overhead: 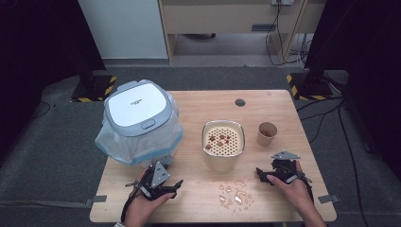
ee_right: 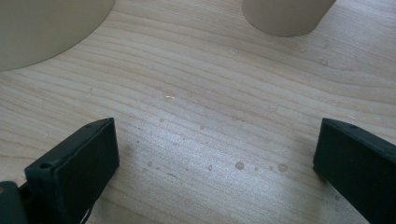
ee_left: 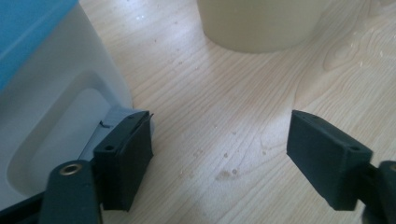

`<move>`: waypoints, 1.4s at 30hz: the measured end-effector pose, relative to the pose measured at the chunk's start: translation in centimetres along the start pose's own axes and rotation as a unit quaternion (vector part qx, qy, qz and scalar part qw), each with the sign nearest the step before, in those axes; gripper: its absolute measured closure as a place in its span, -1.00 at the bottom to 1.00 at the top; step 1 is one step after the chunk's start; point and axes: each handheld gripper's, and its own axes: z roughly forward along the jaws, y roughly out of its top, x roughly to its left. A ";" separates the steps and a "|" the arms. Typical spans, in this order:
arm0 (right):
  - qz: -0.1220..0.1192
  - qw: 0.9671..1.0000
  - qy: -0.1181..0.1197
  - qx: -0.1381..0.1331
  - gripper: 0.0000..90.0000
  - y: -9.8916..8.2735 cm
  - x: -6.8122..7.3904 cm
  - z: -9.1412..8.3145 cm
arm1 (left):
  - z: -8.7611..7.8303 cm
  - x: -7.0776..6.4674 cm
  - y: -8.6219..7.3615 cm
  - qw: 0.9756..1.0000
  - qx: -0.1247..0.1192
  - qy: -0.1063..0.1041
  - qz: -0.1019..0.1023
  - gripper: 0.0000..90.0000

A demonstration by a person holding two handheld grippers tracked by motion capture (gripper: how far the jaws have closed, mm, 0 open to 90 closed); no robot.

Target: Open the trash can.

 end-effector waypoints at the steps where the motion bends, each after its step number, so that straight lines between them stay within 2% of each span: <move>1: -0.001 1.000 0.003 0.001 -0.99 0.0 0.0 0.0 | 0.0 0.1 0.0 1.000 -0.002 0.000 -0.002 -0.43; 2: -0.002 1.000 0.001 0.000 -0.99 0.0 0.0 0.0 | 0.0 0.1 0.0 1.000 -0.002 0.000 -0.002 -0.39; 3: -0.004 1.000 0.003 0.000 -0.99 0.0 -0.1 0.0 | 0.0 0.5 0.0 1.000 -0.008 -0.001 -0.013 -0.35; 7: -0.006 1.000 0.006 -0.002 -0.99 0.0 -0.1 0.1 | 0.3 1.1 0.0 0.999 -0.014 0.000 -0.032 -0.18; 14: 0.000 1.000 0.000 -0.002 -0.99 0.0 0.1 0.0 | 0.0 1.2 0.1 0.999 -0.018 0.010 -0.034 0.17; 18: 0.001 1.000 0.001 -0.002 -0.99 0.0 0.1 0.0 | 0.1 1.9 0.0 0.998 -0.022 0.017 -0.049 0.38; 24: -0.005 1.000 0.004 0.001 -0.98 0.1 0.0 0.0 | 0.3 3.0 -0.1 0.996 -0.023 0.043 -0.072 0.66; 26: -0.005 1.000 0.004 0.000 -0.98 0.0 0.0 0.0 | 0.4 3.4 -0.3 0.995 -0.020 0.053 -0.079 0.71; 30: -0.006 1.000 0.003 0.000 -0.98 0.0 0.0 0.0 | 0.6 3.9 -0.7 0.995 -0.008 0.058 -0.085 0.77; 33: -0.006 1.000 0.004 0.000 -0.98 0.0 0.0 0.0 | 1.0 4.3 -0.7 0.994 -0.009 0.062 -0.090 0.81; 38: -0.006 1.000 0.005 -0.002 -0.98 0.0 0.0 0.0 | 1.3 4.4 -0.7 0.994 0.003 0.061 -0.086 0.85; 40: -0.006 1.000 0.005 -0.002 -0.98 0.0 0.0 0.0 | 1.3 4.4 -0.7 0.994 0.009 0.068 -0.087 0.85; 42: -0.006 1.000 0.005 -0.002 -0.98 0.0 0.0 0.0 | 1.4 4.5 -0.8 0.994 0.009 0.066 -0.091 0.85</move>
